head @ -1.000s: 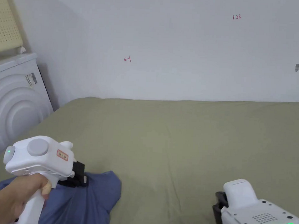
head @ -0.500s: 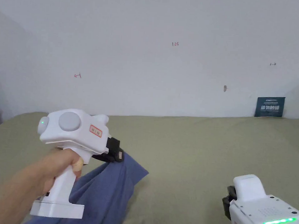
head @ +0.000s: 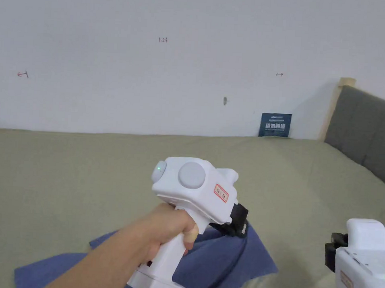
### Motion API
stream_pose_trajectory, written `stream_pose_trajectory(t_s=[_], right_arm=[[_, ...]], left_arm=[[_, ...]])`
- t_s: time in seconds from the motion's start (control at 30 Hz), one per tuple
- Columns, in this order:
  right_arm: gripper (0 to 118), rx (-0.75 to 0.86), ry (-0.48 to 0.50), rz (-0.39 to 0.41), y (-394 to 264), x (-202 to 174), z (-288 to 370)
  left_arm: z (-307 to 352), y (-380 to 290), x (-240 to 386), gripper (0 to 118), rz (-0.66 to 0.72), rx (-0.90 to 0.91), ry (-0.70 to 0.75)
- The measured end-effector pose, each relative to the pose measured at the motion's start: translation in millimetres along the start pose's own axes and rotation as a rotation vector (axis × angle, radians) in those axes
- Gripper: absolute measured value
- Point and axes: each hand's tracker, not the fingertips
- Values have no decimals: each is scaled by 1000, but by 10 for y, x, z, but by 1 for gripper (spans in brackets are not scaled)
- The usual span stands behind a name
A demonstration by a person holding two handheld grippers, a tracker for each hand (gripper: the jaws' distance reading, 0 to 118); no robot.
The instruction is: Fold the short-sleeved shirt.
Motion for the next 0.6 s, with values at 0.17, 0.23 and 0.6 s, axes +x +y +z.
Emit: stream_pose_trajectory(t_s=[0.17,0.23,0.6], right_arm=[[1,-13,6,19,-65,-10,-5],[1,-22,17,5,-98,-22,-60],[1,-20,132,-70,101,-343,-10]], left_arm=[[-373,-159,99,0,-15,-60,-15],[-449,-239,50,22,19,-85,-33],[1298,-906,-560,80,186,373,325]])
